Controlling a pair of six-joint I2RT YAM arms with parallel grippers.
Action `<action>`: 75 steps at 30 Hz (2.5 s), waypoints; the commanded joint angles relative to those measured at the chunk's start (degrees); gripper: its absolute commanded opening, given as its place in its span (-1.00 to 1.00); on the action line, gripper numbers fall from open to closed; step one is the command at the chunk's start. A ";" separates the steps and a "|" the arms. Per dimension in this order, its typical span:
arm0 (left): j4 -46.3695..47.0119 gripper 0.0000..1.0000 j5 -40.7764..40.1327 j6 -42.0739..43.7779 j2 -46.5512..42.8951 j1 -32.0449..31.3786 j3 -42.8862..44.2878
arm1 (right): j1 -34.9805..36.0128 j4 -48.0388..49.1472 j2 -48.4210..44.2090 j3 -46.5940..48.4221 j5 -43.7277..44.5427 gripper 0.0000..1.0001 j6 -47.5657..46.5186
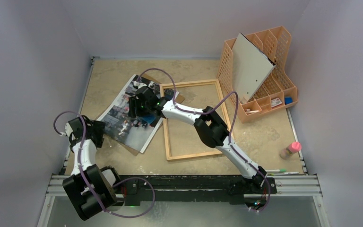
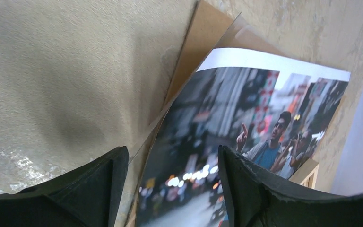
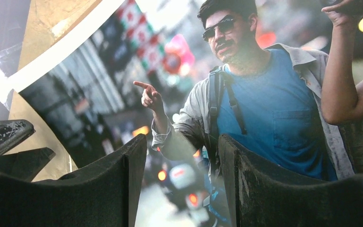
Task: Put the photo into the frame
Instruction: Pick up the photo frame item at the center of the board.
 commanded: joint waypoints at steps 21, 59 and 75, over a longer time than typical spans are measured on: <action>-5.62 0.22 12.76 5.83 0.00 -0.07 4.59 | 0.67 -8.64 4.78 -8.24 -2.83 0.20 3.49; -22.73 -1.00 17.78 12.18 -1.87 -0.42 15.99 | -2.97 -10.54 7.64 -6.93 -7.44 0.17 4.49; -26.45 -1.00 4.01 20.67 2.41 -0.42 39.23 | -4.65 -11.69 -10.54 -9.62 -9.87 0.59 1.20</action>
